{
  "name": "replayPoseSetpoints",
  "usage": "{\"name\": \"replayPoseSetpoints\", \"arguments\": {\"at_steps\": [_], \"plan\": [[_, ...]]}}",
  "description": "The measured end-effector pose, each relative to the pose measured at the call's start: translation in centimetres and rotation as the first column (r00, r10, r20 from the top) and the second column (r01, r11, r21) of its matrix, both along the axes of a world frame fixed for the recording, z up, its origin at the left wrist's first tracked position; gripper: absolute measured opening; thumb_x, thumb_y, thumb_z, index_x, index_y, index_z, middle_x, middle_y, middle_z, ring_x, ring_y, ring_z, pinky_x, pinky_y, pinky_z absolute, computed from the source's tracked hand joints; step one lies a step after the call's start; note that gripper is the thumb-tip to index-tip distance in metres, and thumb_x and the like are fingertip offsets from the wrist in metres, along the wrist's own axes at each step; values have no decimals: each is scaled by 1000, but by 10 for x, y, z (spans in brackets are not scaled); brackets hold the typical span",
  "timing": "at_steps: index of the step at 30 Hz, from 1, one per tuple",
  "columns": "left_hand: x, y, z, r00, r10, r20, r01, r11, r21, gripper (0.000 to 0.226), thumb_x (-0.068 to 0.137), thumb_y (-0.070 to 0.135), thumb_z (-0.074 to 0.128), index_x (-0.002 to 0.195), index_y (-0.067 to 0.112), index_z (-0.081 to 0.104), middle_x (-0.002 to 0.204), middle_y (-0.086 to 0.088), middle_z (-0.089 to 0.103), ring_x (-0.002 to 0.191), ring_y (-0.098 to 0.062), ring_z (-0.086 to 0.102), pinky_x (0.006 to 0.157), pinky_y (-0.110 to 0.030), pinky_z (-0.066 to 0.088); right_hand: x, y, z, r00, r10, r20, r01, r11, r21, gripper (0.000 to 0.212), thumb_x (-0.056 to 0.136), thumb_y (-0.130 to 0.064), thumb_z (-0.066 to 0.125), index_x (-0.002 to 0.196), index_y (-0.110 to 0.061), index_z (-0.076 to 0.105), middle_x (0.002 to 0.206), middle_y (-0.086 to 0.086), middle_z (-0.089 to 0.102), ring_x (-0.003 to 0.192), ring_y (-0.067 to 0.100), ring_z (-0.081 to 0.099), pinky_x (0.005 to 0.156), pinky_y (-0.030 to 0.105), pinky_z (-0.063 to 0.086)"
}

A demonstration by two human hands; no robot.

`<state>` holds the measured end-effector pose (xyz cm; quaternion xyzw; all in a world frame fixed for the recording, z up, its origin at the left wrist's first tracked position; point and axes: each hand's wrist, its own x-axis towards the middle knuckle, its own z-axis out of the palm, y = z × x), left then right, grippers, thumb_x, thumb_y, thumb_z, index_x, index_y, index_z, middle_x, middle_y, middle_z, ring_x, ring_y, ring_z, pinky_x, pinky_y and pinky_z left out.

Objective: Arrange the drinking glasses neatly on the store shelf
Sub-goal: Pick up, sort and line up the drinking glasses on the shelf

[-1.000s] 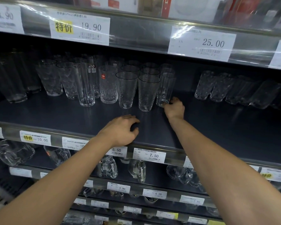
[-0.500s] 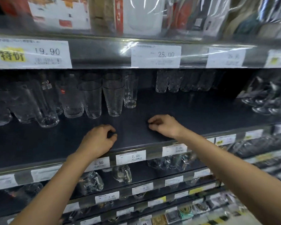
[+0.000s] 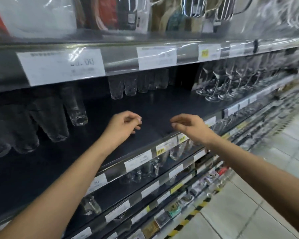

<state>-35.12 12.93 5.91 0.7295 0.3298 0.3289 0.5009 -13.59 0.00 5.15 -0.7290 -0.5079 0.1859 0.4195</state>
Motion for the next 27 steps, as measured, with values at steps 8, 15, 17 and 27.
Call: {"name": "replayPoseSetpoints", "arguments": {"at_steps": [8, 15, 17, 27], "plan": [[97, 44, -28, 958, 288, 0, -286, 950, -126, 3, 96, 14, 62, 95, 14, 64, 95, -4, 66, 84, -17, 65, 73, -31, 56, 114, 44, -11, 993, -69, -94, 64, 997, -53, 5, 89, -22, 71, 93, -23, 72, 101, 0, 74, 97, 12, 66, 85, 20, 48], [144, 91, -51, 863, 502, 63, -499, 865, -57, 5, 96, 19, 62, 91, 19, 62, 92, -2, 66, 82, -19, 66, 76, -36, 59, 162, 133, -29, 975, 62, -213, -72, 997, -40, 5, 87, -19, 75, 88, -19, 70, 88, -6, 69, 89, 8, 61, 72, 6, 44], [149, 102, -54, 827, 556, 86, -557, 830, -6, 5, 94, 25, 64, 93, 24, 59, 94, -1, 66, 86, -21, 67, 82, -41, 59, 165, 160, -31, 963, 91, -254, -106, 993, -45, 11, 87, -25, 75, 95, -22, 68, 89, -10, 64, 87, 6, 58, 65, 2, 41], [166, 170, -47, 516, 795, 320, -832, 554, -34, 31, 85, 11, 71, 100, 17, 45, 94, 9, 55, 87, -7, 54, 66, 2, 42, 157, 276, -42, 963, 175, -206, -162, 984, 79, 63, 86, -46, 71, 140, -18, 53, 131, -2, 61, 118, 16, 58, 96, 23, 45]]}}
